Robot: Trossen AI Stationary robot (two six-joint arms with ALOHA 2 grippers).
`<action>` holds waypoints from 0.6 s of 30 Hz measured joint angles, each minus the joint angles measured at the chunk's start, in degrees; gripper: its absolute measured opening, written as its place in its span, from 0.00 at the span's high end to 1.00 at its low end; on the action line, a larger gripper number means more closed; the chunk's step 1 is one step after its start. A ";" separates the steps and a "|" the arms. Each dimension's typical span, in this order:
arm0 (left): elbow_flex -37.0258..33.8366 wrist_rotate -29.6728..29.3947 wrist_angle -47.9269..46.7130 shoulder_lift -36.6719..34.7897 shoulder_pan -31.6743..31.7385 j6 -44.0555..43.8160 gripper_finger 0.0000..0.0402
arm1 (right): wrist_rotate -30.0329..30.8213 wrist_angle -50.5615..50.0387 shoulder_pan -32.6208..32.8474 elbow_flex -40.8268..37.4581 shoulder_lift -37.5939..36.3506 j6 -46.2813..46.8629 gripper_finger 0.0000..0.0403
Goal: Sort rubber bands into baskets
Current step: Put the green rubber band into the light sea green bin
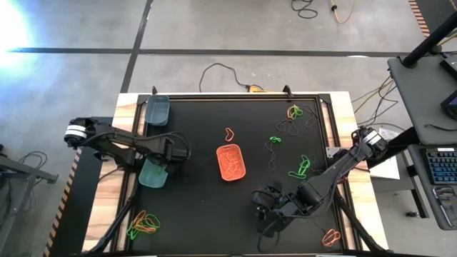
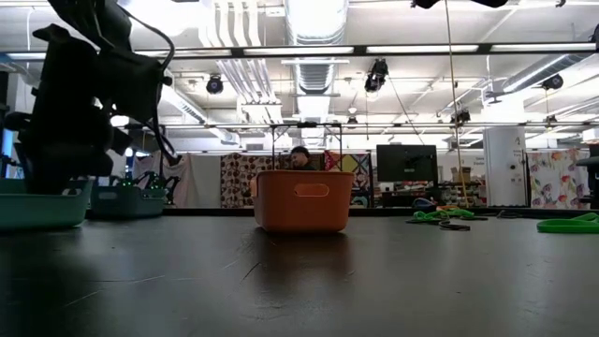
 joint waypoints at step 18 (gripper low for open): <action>14.75 5.70 -14.35 0.00 -0.44 3.41 0.51 | -0.02 -0.05 1.68 0.01 -0.04 -4.55 0.49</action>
